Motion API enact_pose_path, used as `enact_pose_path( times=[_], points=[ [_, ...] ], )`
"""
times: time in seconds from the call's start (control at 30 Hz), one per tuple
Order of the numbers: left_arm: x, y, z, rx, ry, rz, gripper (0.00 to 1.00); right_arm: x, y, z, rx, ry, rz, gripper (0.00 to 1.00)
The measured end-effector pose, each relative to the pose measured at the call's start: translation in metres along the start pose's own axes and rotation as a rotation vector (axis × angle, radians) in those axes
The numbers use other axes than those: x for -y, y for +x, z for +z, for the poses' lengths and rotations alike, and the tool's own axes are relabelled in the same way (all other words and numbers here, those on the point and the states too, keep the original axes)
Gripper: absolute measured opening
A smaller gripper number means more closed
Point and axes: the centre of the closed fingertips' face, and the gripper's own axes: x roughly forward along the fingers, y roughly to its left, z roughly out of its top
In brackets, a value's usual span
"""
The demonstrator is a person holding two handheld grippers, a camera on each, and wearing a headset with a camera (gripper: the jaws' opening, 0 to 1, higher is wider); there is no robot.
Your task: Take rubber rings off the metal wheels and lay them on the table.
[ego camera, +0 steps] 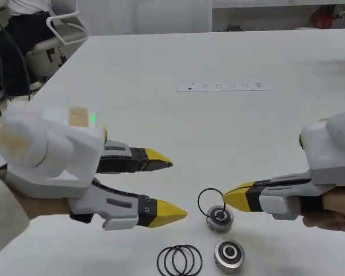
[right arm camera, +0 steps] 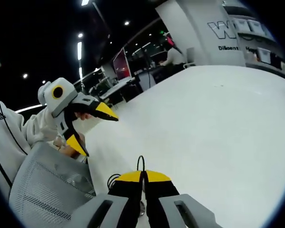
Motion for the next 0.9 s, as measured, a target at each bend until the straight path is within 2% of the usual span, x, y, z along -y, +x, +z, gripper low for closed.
enact_pose_path(
  times=[0.13,0.23,0.33,0.43,0.7,0.8,0.9],
  points=[
    [0.001,-0.016,-0.002,0.004,-0.012,0.02,0.55,-0.006,0.0,0.001,0.001,0.006,0.019,0.0],
    [0.001,-0.028,-0.001,0.027,-0.041,0.047,0.59,-0.018,0.0,0.004,0.013,0.046,0.072,0.0],
    [0.005,-0.038,-0.003,0.038,-0.043,0.064,0.62,-0.026,0.003,0.001,-0.002,0.048,0.098,0.0],
    [0.009,-0.046,-0.016,0.011,-0.034,0.091,0.65,-0.034,0.007,-0.008,-0.038,0.04,0.127,0.0],
    [0.023,-0.058,-0.048,-0.019,-0.137,0.145,0.71,-0.05,0.014,-0.02,-0.095,0.033,0.187,0.0],
    [0.027,-0.06,-0.054,-0.019,-0.162,0.158,0.72,-0.056,0.016,-0.028,-0.131,0.028,0.212,0.0],
    [0.029,-0.059,-0.06,-0.018,-0.196,0.184,0.75,-0.058,0.019,-0.038,-0.171,0.01,0.212,0.0]
  ],
)
